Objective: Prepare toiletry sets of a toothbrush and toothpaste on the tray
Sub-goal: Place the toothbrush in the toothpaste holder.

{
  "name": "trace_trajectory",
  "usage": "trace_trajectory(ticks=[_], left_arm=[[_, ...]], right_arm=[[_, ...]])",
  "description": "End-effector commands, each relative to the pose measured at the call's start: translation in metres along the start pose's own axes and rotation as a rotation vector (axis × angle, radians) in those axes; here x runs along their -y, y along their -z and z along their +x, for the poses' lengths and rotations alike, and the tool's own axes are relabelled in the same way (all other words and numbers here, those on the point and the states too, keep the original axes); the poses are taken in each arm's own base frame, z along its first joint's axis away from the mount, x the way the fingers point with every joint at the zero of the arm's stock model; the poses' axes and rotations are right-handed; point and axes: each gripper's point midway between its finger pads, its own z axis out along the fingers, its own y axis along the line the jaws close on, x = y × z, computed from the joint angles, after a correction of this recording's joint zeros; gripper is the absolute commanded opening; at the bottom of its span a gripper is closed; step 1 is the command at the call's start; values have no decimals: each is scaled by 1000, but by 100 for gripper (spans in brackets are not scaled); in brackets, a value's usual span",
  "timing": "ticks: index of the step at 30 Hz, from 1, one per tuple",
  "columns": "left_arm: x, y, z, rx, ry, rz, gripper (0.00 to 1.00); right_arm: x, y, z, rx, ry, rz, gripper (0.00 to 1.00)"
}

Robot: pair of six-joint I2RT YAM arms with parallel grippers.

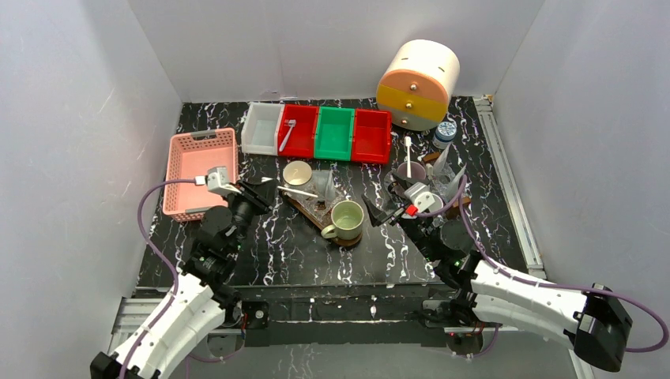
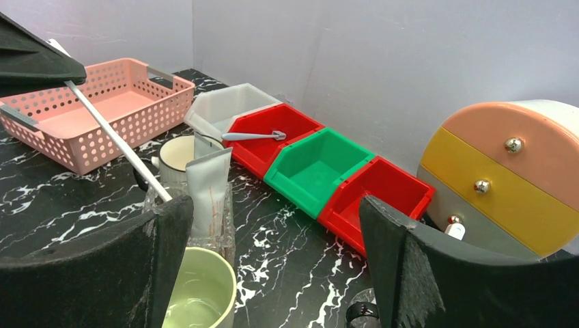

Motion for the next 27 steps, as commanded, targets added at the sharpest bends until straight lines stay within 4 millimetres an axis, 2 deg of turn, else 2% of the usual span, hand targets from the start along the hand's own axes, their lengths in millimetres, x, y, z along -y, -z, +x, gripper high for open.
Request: trace_trajectory(ticks=[1, 4, 11, 15, 21, 27], left_arm=[[7, -3, -2, 69, -85, -4, 0], [6, -4, 1, 79, -102, -12, 0], [-1, 7, -15, 151, -86, -45, 0], [-6, 9, -13, 147, -78, -58, 0], [-7, 1, 4, 89, -89, -53, 0], [-12, -2, 11, 83, -85, -64, 0]], right_arm=[[8, -1, -8, 29, 2, 34, 99], [8, -1, -8, 26, 6, 36, 99], [9, 1, -3, 13, 10, 41, 99], [8, -1, 0, 5, 13, 38, 99], [7, -2, 1, 1, 13, 37, 99], [7, -2, 2, -2, 12, 36, 99]])
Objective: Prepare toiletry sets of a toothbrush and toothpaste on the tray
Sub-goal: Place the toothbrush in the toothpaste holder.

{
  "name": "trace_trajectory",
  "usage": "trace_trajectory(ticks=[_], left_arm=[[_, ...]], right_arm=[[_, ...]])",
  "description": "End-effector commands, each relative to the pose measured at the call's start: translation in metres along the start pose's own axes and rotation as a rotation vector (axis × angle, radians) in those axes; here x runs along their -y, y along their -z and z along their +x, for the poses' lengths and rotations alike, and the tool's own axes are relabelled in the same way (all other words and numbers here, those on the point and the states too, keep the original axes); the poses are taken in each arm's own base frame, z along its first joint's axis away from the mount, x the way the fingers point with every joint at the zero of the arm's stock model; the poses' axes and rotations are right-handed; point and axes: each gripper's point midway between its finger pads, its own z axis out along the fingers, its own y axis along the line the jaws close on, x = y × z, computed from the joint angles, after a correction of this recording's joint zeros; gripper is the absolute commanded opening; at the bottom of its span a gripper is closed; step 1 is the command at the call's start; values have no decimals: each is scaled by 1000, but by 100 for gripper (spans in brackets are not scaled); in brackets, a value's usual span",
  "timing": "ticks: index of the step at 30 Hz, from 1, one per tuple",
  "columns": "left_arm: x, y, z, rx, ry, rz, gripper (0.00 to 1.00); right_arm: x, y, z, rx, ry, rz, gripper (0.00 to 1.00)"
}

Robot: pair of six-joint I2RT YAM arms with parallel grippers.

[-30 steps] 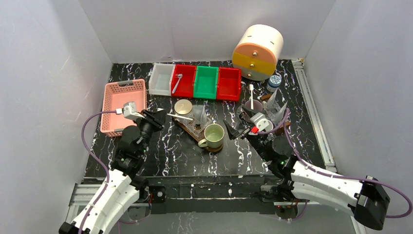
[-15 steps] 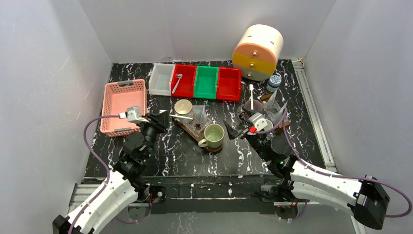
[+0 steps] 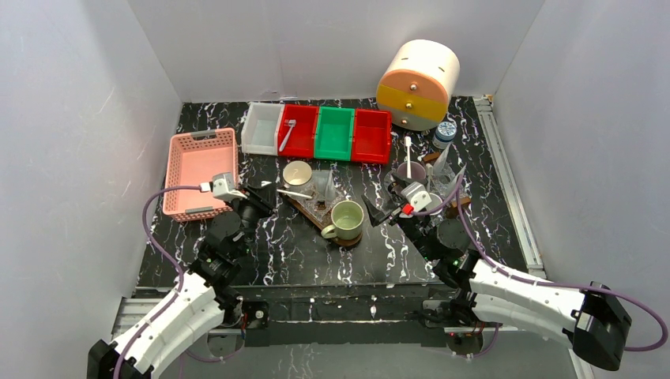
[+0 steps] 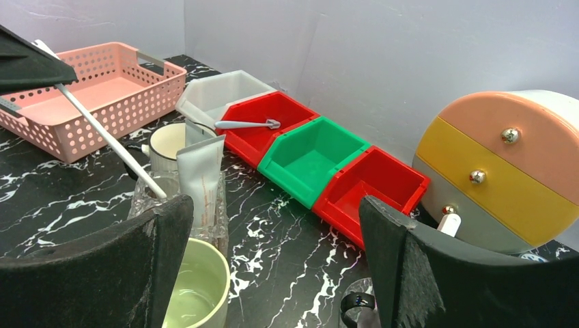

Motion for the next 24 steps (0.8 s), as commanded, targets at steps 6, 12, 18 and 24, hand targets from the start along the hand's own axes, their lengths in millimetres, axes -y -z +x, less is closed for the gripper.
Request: trace_trajectory(ticks=[6, 12, 18, 24], left_arm=[[-1, -8, 2, 30, 23, -6, 0], [1, -14, 7, 26, 35, 0, 0], [2, -21, 16, 5, 31, 1, 0], [2, -26, 25, -19, 28, 0, 0]], right_arm=[[5, -2, -6, 27, -9, 23, 99], [4, -2, -5, 24, -8, 21, 99], [4, -4, -6, 24, -9, 19, 99], [5, -4, -5, 22, -9, 23, 99]])
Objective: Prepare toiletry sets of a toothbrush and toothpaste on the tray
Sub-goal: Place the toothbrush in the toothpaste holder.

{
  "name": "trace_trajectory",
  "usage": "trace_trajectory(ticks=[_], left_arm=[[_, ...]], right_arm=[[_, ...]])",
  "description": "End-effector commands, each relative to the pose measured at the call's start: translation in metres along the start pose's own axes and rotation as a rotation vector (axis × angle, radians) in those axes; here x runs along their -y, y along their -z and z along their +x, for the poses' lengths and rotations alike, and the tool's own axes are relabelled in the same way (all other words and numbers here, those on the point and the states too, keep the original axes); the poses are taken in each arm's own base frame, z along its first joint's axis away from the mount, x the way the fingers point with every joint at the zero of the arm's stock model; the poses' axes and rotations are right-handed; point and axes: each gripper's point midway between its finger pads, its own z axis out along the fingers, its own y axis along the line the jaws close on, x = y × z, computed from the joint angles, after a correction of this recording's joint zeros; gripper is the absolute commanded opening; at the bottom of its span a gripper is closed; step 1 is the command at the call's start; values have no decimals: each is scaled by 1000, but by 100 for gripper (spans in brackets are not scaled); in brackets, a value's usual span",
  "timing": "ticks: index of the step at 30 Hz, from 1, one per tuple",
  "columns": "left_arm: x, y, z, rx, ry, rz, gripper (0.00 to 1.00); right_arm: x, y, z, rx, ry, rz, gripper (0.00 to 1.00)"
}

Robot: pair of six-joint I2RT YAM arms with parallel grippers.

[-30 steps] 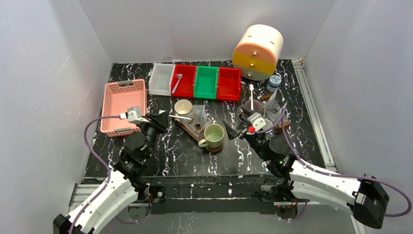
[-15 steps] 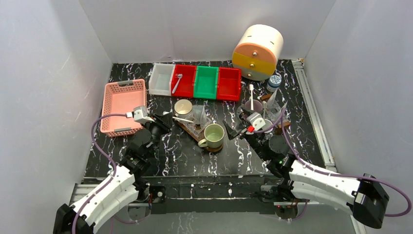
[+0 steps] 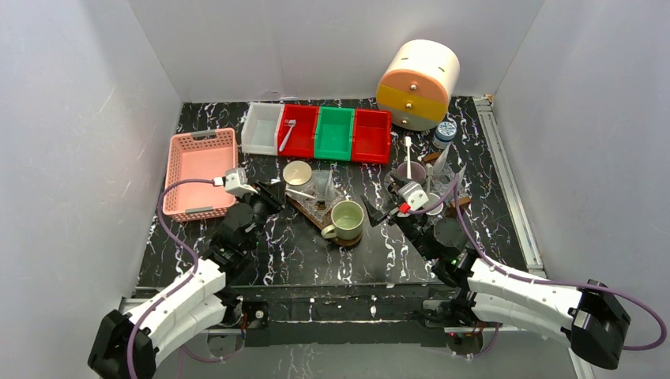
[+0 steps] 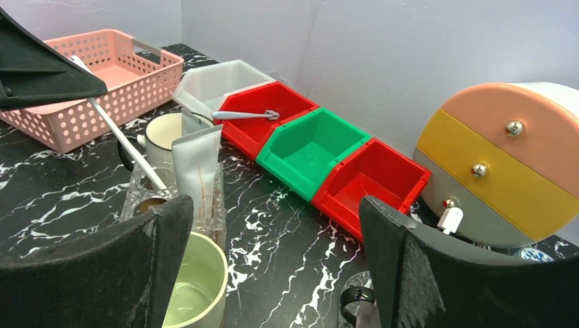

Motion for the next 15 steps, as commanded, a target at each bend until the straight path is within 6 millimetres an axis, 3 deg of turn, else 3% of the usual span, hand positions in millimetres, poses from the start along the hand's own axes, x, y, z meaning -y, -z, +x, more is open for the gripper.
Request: trace_trajectory(ticks=[1, 15], left_arm=[[4, -3, -4, 21, 16, 12, 0], [-1, -8, 9, -3, 25, -6, 1]], right_arm=[[5, -2, -13, 48, -20, 22, 99], [4, -3, -10, 45, -31, 17, 99]])
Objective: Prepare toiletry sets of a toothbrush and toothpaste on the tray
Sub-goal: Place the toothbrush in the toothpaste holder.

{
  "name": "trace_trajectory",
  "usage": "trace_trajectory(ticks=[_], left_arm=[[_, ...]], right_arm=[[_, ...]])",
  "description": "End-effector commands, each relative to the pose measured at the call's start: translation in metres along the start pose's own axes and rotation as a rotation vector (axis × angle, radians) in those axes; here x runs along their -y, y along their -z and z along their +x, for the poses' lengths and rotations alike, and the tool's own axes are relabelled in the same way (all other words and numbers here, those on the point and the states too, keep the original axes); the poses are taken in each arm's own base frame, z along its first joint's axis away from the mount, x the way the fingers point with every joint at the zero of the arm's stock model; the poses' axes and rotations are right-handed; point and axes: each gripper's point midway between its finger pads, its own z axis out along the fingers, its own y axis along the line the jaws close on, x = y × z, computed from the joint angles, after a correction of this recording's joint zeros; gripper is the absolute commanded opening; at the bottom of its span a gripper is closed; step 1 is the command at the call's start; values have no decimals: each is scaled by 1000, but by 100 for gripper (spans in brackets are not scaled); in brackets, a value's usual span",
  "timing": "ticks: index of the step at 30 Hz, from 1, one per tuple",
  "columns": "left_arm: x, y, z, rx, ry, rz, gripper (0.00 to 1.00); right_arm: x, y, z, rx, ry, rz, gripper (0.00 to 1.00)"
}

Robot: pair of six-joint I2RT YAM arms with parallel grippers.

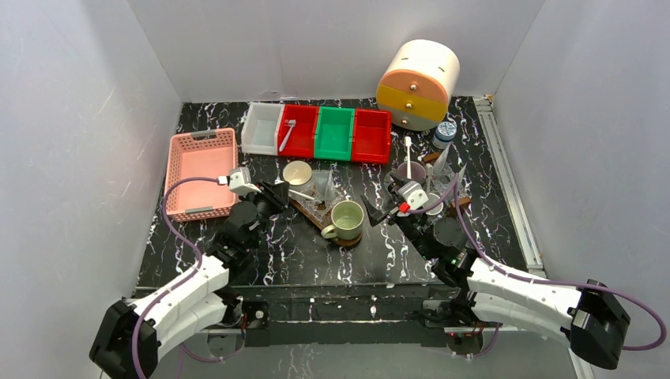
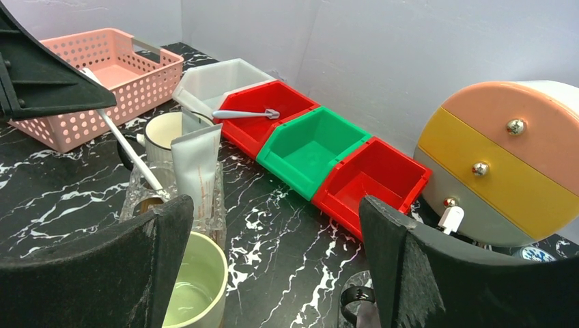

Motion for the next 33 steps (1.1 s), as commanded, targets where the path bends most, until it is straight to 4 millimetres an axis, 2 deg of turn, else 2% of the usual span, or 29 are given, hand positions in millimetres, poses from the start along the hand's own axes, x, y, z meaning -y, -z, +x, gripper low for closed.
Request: trace_trajectory(ticks=[1, 15, 24, 28, 33], left_arm=[[0, -2, -4, 32, 17, 0, 2], [0, -9, 9, -2, 9, 7, 8], [-1, -9, 12, -13, 5, 4, 22], [-2, -7, 9, -4, 5, -3, 34], [-2, -4, 5, -1, 9, -9, 41]], right_arm=[[3, -2, -12, 51, -29, 15, 99], [2, -2, -11, 53, -34, 12, 99], [3, -1, -12, 58, -36, 12, 99], [3, -1, -13, 60, -39, 10, 99], [3, 0, -14, 64, -42, 9, 99]])
